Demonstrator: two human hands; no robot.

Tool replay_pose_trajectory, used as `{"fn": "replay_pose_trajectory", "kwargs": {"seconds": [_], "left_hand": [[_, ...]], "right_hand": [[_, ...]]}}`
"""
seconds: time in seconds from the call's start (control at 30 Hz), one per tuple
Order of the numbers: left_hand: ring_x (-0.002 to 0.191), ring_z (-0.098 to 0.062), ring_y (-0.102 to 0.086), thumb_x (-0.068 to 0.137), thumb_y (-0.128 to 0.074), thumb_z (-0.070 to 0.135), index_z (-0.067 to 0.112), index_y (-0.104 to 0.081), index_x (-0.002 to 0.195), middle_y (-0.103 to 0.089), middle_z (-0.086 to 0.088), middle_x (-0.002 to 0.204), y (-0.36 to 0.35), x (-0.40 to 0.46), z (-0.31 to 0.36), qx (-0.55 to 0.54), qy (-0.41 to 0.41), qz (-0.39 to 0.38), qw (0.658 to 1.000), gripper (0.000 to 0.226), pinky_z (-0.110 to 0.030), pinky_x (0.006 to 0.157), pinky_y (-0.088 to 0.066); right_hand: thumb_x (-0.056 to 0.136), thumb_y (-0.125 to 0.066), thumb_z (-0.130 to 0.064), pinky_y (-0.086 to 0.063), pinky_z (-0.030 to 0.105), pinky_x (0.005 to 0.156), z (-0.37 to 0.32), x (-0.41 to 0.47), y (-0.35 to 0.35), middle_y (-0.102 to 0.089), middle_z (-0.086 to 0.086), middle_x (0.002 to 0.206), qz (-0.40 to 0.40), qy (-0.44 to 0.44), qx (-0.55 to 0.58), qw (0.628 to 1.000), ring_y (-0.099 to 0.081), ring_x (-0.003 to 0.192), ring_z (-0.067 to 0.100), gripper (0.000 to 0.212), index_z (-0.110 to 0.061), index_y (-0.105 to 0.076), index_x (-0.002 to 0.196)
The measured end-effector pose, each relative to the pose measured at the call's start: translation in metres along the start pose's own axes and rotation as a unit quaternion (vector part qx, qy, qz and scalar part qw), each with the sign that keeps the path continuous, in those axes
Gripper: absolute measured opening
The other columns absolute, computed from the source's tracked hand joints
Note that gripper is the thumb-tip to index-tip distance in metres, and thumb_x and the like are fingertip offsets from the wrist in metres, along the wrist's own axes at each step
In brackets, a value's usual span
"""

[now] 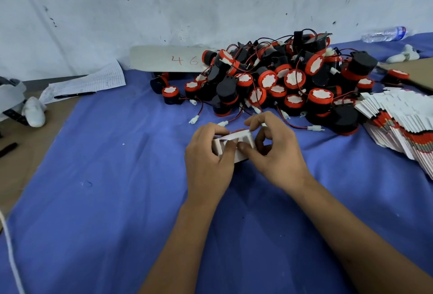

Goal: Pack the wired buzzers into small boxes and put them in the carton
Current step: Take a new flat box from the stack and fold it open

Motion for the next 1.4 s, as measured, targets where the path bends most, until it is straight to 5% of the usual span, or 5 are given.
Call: {"fn": "replay_pose_trajectory", "kwargs": {"seconds": [0.23, 0.4, 0.57, 0.77, 1.4], "left_hand": [[0.091, -0.009, -0.063, 0.087, -0.066, 0.020, 0.020, -0.068, 0.098, -0.066, 0.011, 0.096, 0.005, 0.004, -0.001, -0.009, -0.012, -0.034, 0.999, 0.011, -0.015, 0.072, -0.045], [0.104, -0.012, -0.063, 0.087, -0.063, -0.003, 0.012, -0.069, 0.108, -0.065, 0.003, 0.108, 0.001, 0.003, 0.006, -0.029, -0.056, -0.094, 0.994, 0.027, -0.014, 0.085, -0.044], [0.129, -0.022, -0.053, 0.089, -0.066, 0.036, 0.015, -0.056, 0.129, -0.053, 0.004, 0.131, -0.004, -0.005, 0.012, -0.094, -0.023, -0.171, 0.981, 0.046, -0.040, 0.104, -0.049], [0.145, -0.013, -0.036, 0.098, -0.036, 0.056, 0.020, -0.043, 0.150, -0.042, 0.008, 0.151, -0.006, -0.006, 0.005, -0.096, 0.033, -0.173, 0.980, 0.064, -0.043, 0.121, -0.033], [0.113, -0.001, -0.064, 0.097, -0.072, 0.013, 0.024, -0.060, 0.133, -0.065, 0.011, 0.127, 0.002, 0.002, -0.010, -0.151, 0.127, -0.131, 0.971, 0.040, -0.021, 0.087, -0.056]], "right_hand": [[0.090, -0.078, -0.020, -0.045, 0.019, 0.062, -0.004, 0.002, -0.002, -0.060, 0.002, 0.100, -0.053, 0.024, 0.047, 0.997, -0.056, 0.078, 0.018, 0.027, -0.021, -0.056, 0.074], [0.083, -0.079, -0.020, -0.052, 0.035, 0.067, 0.005, 0.003, 0.000, -0.061, 0.004, 0.088, 0.001, -0.041, 0.098, 0.994, -0.058, 0.071, 0.026, 0.032, -0.022, -0.049, 0.073], [0.089, -0.068, -0.003, -0.056, 0.049, 0.063, 0.011, 0.003, -0.001, -0.068, -0.009, 0.103, -0.003, -0.036, 0.098, 0.995, -0.060, 0.071, 0.019, 0.032, -0.029, -0.068, 0.106], [0.087, -0.072, -0.002, -0.050, 0.042, 0.067, 0.017, 0.005, -0.002, -0.069, -0.008, 0.096, 0.060, -0.014, 0.014, 0.998, -0.064, 0.080, 0.020, 0.018, -0.018, -0.076, 0.093], [0.093, -0.075, -0.024, -0.052, 0.030, 0.073, -0.002, 0.004, -0.005, -0.067, 0.002, 0.096, 0.005, 0.076, -0.013, 0.997, -0.063, 0.085, 0.013, 0.016, -0.010, -0.078, 0.098]]}}
Point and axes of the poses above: each hand's wrist, its own x-axis towards the middle knuckle, its own y-axis out of the back of the hand, z = x × y, the point moved 3 cm from there along x, towards the middle knuckle
